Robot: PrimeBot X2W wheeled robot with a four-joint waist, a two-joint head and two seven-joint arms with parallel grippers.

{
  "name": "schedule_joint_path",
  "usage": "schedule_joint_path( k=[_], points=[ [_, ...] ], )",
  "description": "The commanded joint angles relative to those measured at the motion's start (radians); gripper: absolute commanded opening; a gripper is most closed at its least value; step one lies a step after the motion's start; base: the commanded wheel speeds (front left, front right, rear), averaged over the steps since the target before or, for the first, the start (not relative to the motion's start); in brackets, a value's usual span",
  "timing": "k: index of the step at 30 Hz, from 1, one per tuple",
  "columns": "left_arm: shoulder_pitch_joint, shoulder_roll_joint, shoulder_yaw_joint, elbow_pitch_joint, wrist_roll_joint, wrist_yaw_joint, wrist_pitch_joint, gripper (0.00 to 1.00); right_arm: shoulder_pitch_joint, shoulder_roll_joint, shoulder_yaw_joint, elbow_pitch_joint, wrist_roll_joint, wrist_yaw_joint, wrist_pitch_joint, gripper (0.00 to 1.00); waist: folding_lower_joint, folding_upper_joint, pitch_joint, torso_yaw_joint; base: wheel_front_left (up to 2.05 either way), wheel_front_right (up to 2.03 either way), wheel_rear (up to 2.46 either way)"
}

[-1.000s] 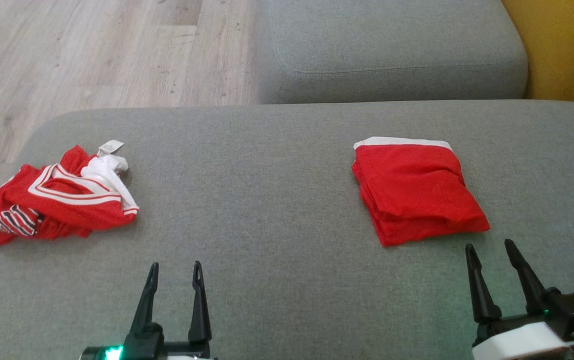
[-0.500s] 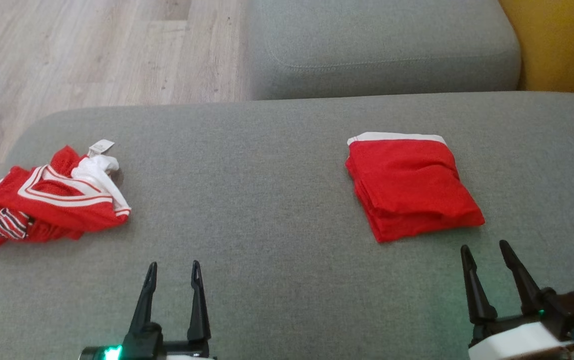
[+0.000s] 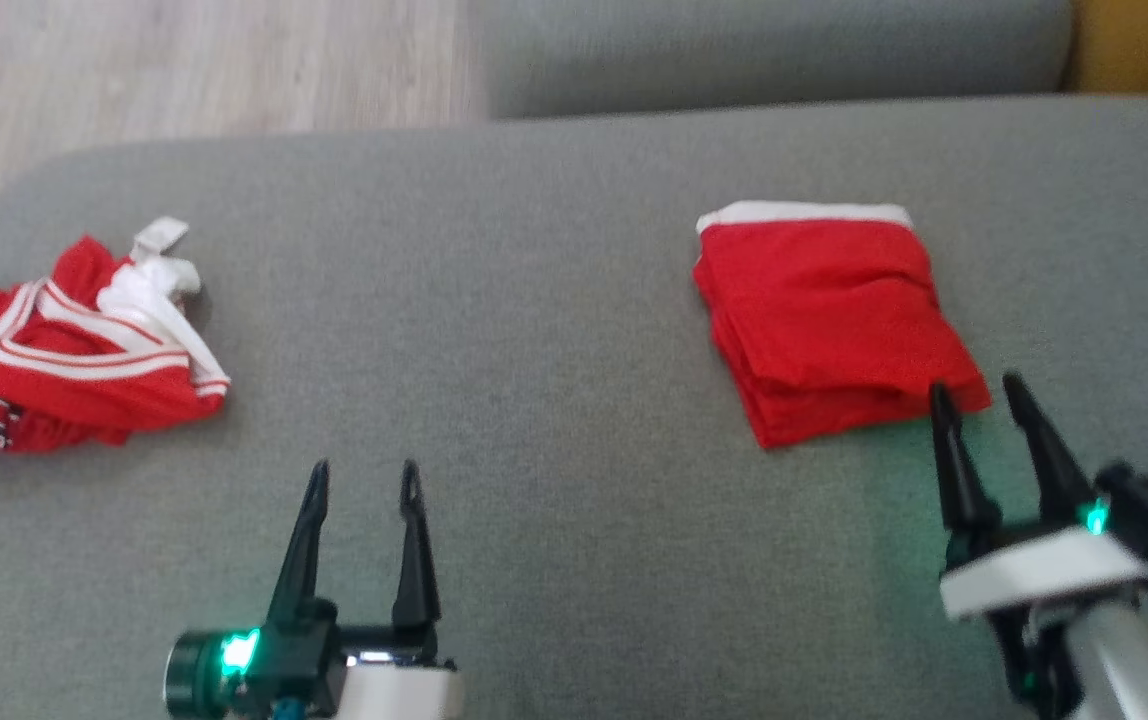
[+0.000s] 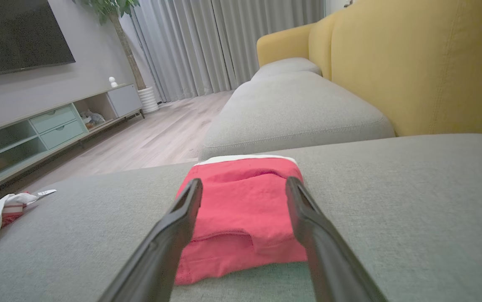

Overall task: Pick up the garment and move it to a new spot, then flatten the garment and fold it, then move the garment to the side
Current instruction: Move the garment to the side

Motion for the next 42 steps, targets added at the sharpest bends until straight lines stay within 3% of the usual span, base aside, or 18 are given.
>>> schedule_joint_path(
  k=[1,5,11,20,21,22,23,29,42],
  points=[
    [-0.038,-0.004,0.024,-0.034,0.0,0.005,-0.005,1.0,-0.035,-0.024,0.023,-0.025,0.007,-0.001,-0.011,1.0,-0.0004,0.0,0.028,-0.005,0.0,0.0,0.0],
    [-0.078,-0.004,0.015,-0.042,0.004,0.008,-0.005,1.0,-0.16,-0.093,0.047,0.06,0.079,-0.001,0.013,1.0,-0.0004,0.0,0.086,-0.003,0.0,0.0,0.0],
    [-0.122,-0.004,0.003,-0.043,0.019,0.007,-0.005,1.0,-0.308,-0.18,0.081,0.169,0.154,-0.001,0.182,1.0,-0.0004,0.0,0.138,0.005,0.0,0.0,0.0],
    [-0.168,-0.004,-0.032,-0.043,0.014,0.016,-0.005,1.0,-0.383,-0.263,0.168,0.26,0.302,-0.001,0.361,1.0,-0.0004,0.0,0.19,0.027,0.0,0.0,0.0],
    [-0.172,-0.004,-0.035,-0.041,0.013,0.017,-0.005,1.0,-0.385,-0.265,0.185,0.27,0.315,-0.001,0.38,0.79,-0.0004,0.0,0.195,0.03,0.0,0.0,0.0],
    [-0.176,-0.004,-0.037,-0.041,0.012,0.019,-0.005,1.0,-0.387,-0.265,0.2,0.276,0.333,-0.001,0.395,0.47,-0.0004,0.0,0.2,0.031,0.0,0.0,0.0],
    [-0.18,-0.004,-0.039,-0.04,0.011,0.021,-0.005,1.0,-0.39,-0.264,0.21,0.279,0.353,-0.001,0.405,0.0,-0.0004,0.0,0.205,0.032,0.0,0.0,0.0],
    [-0.189,-0.004,-0.033,-0.042,0.001,0.028,-0.005,1.0,-0.424,-0.304,0.236,0.264,0.407,-0.001,0.366,0.0,-0.0004,0.0,0.236,-0.003,0.0,0.0,0.0],
    [-0.266,0.003,-0.008,-0.042,0.065,-0.01,-0.005,1.0,-0.596,-0.48,0.183,0.322,0.398,-0.001,0.327,0.0,-0.0004,0.0,0.392,-0.187,0.0,0.0,0.0]
  ],
)
